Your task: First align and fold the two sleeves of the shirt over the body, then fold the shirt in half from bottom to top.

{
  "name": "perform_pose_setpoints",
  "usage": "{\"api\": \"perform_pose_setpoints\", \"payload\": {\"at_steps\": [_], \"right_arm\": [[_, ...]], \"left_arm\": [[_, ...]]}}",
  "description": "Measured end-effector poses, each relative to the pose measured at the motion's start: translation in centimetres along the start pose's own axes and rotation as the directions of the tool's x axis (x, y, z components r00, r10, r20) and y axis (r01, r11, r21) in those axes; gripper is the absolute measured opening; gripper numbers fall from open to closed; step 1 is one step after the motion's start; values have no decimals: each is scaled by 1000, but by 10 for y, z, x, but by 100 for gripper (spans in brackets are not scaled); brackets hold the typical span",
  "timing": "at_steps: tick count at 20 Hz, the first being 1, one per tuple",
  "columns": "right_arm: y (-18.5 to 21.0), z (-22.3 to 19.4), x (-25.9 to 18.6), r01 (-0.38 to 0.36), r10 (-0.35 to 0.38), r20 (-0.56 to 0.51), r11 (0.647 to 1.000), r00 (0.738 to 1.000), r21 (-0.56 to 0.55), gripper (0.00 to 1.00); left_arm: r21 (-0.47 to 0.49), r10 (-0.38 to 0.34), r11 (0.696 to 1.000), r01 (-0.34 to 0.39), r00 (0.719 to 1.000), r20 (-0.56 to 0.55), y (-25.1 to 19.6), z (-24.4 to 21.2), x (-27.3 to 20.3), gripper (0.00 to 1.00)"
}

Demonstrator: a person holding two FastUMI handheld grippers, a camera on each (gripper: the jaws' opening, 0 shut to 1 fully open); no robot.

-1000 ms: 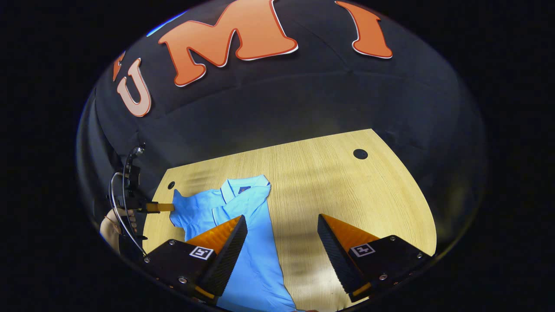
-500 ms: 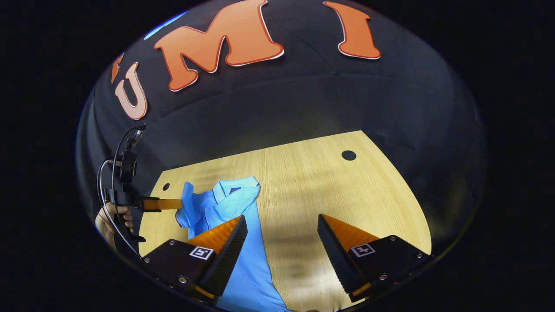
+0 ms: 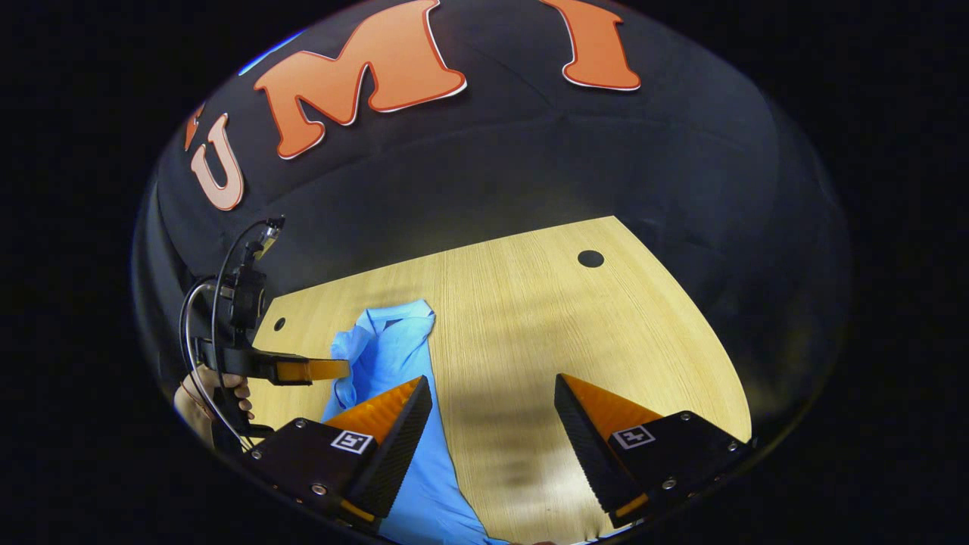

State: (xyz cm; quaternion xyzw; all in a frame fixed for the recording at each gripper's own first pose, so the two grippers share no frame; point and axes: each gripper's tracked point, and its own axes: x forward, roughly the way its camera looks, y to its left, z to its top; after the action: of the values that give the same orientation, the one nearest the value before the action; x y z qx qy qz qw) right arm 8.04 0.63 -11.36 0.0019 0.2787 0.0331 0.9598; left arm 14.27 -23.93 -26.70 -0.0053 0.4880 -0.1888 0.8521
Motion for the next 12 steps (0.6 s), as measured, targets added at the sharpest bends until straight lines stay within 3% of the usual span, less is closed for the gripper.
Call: {"api": "perform_pose_setpoints", "payload": {"at_steps": [4, 7, 8, 9, 10, 12], "right_arm": [[1, -4, 1, 3, -3, -9, 1000, 1000, -6, 98], [11, -7, 4, -10, 10, -20, 1000, 1000, -16, 99], [16, -9, 5, -16, 16, -26, 1000, 1000, -18, 99], [20, -10, 6, -22, 21, -32, 1000, 999, -22, 99], [24, -13, 7, -25, 23, -36, 999, 999, -29, 99], [34, -18, 11, -29, 27, -48, 998, 998, -48, 99]], "left_arm": [[3, -19, 1000, 19, 1000, -9, -9, -4, 3, 12], [-28, -34, 999, 34, 999, 6, -6, -7, -2, 35], [-36, -25, 999, 25, 1000, 15, -1, -7, -5, 49], [-45, -24, 999, 25, 1000, 20, 1, -9, -11, 49], [-55, -22, 998, 23, 999, 26, 4, -10, -19, 57], [-66, -8, 998, 11, 999, 46, 17, -16, -32, 96]]}}
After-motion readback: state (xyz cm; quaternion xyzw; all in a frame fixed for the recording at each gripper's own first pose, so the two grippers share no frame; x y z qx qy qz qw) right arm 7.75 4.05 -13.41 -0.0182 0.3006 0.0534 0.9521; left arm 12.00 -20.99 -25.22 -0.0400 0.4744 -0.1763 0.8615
